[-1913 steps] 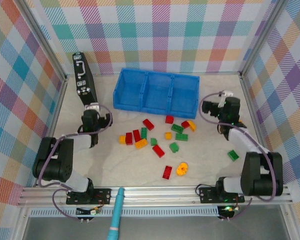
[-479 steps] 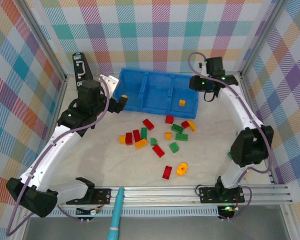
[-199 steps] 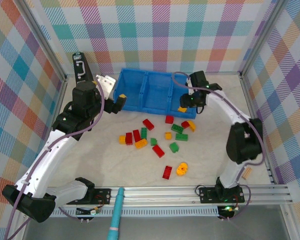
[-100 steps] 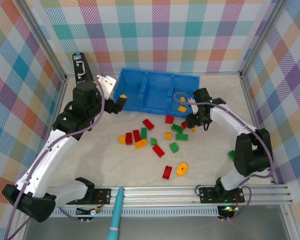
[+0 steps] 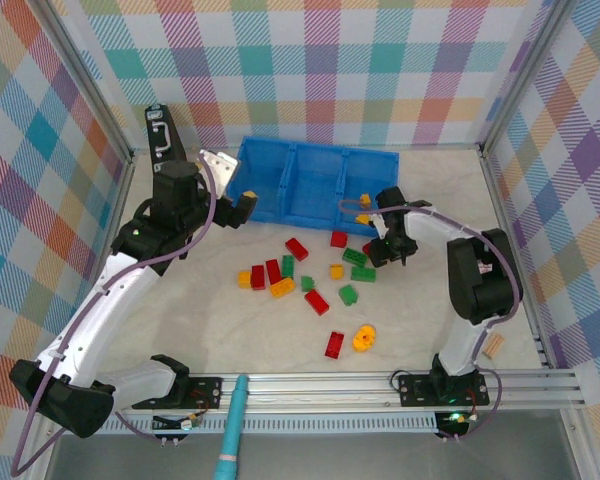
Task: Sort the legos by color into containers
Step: Pick up the lego from the middle-right of the table.
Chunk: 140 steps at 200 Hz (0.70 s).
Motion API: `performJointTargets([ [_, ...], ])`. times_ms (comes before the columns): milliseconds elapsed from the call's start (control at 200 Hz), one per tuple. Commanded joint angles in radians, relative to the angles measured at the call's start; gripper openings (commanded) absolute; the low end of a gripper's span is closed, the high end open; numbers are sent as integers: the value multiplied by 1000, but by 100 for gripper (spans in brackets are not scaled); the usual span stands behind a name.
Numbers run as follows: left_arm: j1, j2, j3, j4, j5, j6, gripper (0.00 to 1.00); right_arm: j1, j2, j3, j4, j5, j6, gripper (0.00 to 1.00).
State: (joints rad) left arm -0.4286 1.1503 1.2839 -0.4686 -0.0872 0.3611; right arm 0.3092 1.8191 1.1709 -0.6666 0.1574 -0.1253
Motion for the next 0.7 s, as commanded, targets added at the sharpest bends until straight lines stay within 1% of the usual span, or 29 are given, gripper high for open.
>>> performJointTargets([
  [0,8,0,29,1,2,17,100,6,47,40,23,14,-17,56],
  [105,8,2,25,2,-4,21,100,7,72,48,23,23,-22,49],
  [165,8,4,23,1,-6,21,100,5,80,45,24,33,-22,47],
  [345,8,15,24,1,0,21,100,7,66,22,18,39,-20,35],
  [470,8,22,26,-1,-2,21,100,7,17,2,-16,49,1,32],
  [620,8,23,23,1,2,21,100,5,-84,15,-88,73,19,30],
  [635,8,23,23,2,2,21,100,4,-94,20,-94,78,50,30],
  [695,9,24,20,2,4,21,100,5,-121,48,-119,94,76,30],
])
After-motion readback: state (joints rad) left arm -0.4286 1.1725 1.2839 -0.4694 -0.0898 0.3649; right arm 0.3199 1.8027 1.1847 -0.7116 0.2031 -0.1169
